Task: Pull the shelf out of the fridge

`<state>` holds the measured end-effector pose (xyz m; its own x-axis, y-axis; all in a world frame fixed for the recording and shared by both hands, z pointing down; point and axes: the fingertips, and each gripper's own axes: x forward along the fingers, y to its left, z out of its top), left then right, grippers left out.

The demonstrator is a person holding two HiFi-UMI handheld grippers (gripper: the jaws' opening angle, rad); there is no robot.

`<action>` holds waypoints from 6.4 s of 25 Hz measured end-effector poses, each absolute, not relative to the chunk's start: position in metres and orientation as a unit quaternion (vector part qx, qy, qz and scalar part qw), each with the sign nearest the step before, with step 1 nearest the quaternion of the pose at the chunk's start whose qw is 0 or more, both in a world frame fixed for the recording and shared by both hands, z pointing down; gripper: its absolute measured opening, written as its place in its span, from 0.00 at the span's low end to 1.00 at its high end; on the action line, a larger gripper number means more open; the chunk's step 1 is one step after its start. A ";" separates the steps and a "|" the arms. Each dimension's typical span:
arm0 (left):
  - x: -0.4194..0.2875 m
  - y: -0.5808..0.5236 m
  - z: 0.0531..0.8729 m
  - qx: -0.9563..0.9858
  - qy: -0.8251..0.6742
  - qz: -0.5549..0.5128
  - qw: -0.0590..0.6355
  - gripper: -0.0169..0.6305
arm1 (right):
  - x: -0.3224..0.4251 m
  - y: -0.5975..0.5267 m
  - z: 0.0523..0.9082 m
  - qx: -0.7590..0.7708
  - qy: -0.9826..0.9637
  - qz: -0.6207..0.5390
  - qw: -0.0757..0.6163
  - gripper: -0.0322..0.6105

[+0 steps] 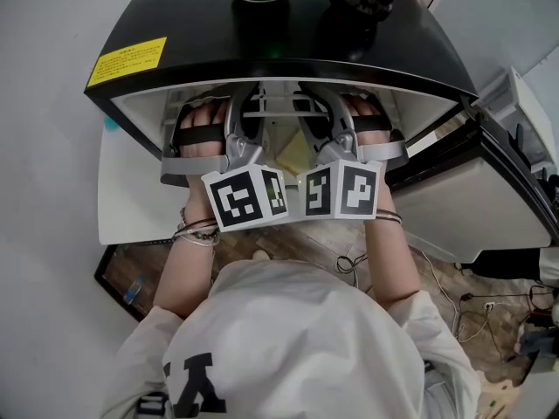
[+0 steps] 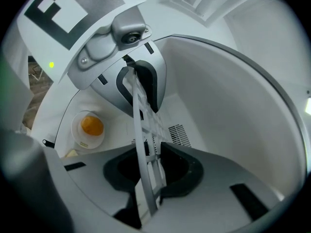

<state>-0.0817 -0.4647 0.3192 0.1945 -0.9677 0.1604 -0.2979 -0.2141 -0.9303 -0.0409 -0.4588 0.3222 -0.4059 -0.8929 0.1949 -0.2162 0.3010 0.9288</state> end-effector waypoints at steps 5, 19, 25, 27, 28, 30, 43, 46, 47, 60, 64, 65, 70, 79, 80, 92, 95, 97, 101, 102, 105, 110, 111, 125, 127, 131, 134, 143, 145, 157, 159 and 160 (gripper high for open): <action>-0.081 -0.457 0.321 -0.667 0.471 -0.417 0.399 0.16 | -0.040 -0.452 0.324 0.387 -0.716 -0.435 0.384 0.19; -0.080 -0.441 0.325 -0.685 0.448 -0.431 0.381 0.15 | -0.040 -0.438 0.325 0.380 -0.725 -0.428 0.384 0.19; -0.078 -0.429 0.325 -0.682 0.450 -0.433 0.381 0.14 | -0.039 -0.425 0.324 0.378 -0.727 -0.427 0.382 0.19; -0.077 -0.424 0.325 -0.680 0.451 -0.431 0.384 0.14 | -0.038 -0.420 0.325 0.379 -0.727 -0.427 0.383 0.20; -0.077 -0.421 0.326 -0.679 0.453 -0.431 0.385 0.14 | -0.038 -0.417 0.325 0.380 -0.726 -0.427 0.382 0.20; -0.077 -0.417 0.325 -0.677 0.455 -0.429 0.388 0.14 | -0.038 -0.413 0.324 0.384 -0.724 -0.431 0.378 0.20; -0.076 -0.393 0.324 -0.659 0.469 -0.401 0.430 0.15 | -0.032 -0.386 0.321 0.423 -0.698 -0.478 0.324 0.23; -0.076 -0.392 0.324 -0.660 0.469 -0.403 0.427 0.15 | -0.029 -0.385 0.322 0.422 -0.699 -0.477 0.323 0.23; -0.076 -0.392 0.324 -0.659 0.470 -0.403 0.427 0.15 | -0.029 -0.384 0.322 0.424 -0.699 -0.477 0.324 0.23; -0.075 -0.370 0.323 -0.649 0.481 -0.405 0.428 0.15 | -0.028 -0.361 0.322 0.421 -0.683 -0.499 0.327 0.19; -0.075 -0.361 0.324 -0.649 0.482 -0.410 0.423 0.15 | -0.027 -0.351 0.324 0.420 -0.686 -0.496 0.327 0.19; -0.075 -0.359 0.324 -0.646 0.483 -0.410 0.426 0.15 | -0.027 -0.349 0.324 0.420 -0.686 -0.497 0.327 0.19; -0.074 -0.347 0.326 -0.632 0.491 -0.410 0.438 0.15 | -0.026 -0.339 0.326 0.418 -0.686 -0.498 0.326 0.19; -0.072 -0.332 0.325 -0.621 0.501 -0.419 0.434 0.15 | -0.024 -0.324 0.326 0.414 -0.688 -0.501 0.324 0.19; -0.072 -0.331 0.325 -0.619 0.502 -0.420 0.434 0.15 | -0.024 -0.323 0.325 0.414 -0.687 -0.501 0.323 0.19; -0.072 -0.305 0.323 -0.603 0.530 -0.403 0.439 0.17 | -0.024 -0.296 0.326 0.410 -0.685 -0.516 0.312 0.19; -0.067 -0.296 0.319 -0.595 0.538 -0.398 0.445 0.18 | -0.020 -0.288 0.322 0.406 -0.686 -0.520 0.308 0.19; -0.065 -0.287 0.315 -0.589 0.543 -0.395 0.450 0.19 | -0.019 -0.280 0.320 0.406 -0.686 -0.523 0.303 0.19; -0.064 -0.276 0.307 -0.584 0.558 -0.381 0.451 0.19 | -0.017 -0.268 0.311 0.408 -0.669 -0.546 0.295 0.19; -0.064 -0.273 0.306 -0.581 0.559 -0.381 0.452 0.19 | -0.016 -0.266 0.310 0.407 -0.669 -0.548 0.293 0.19; -0.061 -0.261 0.305 -0.572 0.560 -0.389 0.457 0.19 | -0.014 -0.255 0.311 0.402 -0.678 -0.544 0.287 0.19; -0.059 -0.249 0.310 -0.578 0.557 -0.393 0.448 0.19 | -0.013 -0.243 0.314 0.397 -0.682 -0.541 0.290 0.19; -0.059 -0.248 0.310 -0.579 0.557 -0.392 0.448 0.19 | -0.012 -0.242 0.314 0.398 -0.682 -0.542 0.290 0.19; -0.065 -0.199 0.308 -0.587 0.543 -0.390 0.457 0.19 | -0.018 -0.191 0.312 0.408 -0.682 -0.530 0.296 0.19; -0.071 -0.182 0.306 -0.586 0.543 -0.391 0.457 0.19 | -0.024 -0.174 0.311 0.407 -0.684 -0.529 0.295 0.19; -0.081 -0.153 0.303 -0.587 0.542 -0.392 0.457 0.19 | -0.034 -0.145 0.308 0.408 -0.683 -0.529 0.295 0.19; -0.085 -0.132 0.302 -0.588 0.540 -0.393 0.457 0.19 | -0.039 -0.124 0.307 0.408 -0.683 -0.530 0.295 0.19; -0.095 -0.035 0.311 -0.603 0.527 -0.387 0.456 0.19 | -0.049 -0.026 0.315 0.415 -0.673 -0.527 0.310 0.19; -0.095 -0.025 0.308 -0.604 0.525 -0.384 0.459 0.19 | -0.049 -0.015 0.312 0.419 -0.671 -0.527 0.311 0.19; -0.089 0.028 0.305 -0.609 0.522 -0.379 0.462 0.19 | -0.044 0.039 0.309 0.424 -0.664 -0.529 0.317 0.19; -0.084 0.037 0.300 -0.606 0.521 -0.380 0.466 0.19 | -0.038 0.048 0.304 0.426 -0.665 -0.528 0.313 0.19; -0.081 0.041 0.297 -0.604 0.521 -0.379 0.469 0.19 | -0.035 0.052 0.301 0.428 -0.664 -0.529 0.310 0.19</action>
<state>-0.0806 0.0407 0.2967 0.1685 -0.9852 -0.0310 -0.2736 -0.0165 -0.9617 -0.0348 0.0515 0.3008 -0.4423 -0.8959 -0.0408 -0.2399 0.0743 0.9680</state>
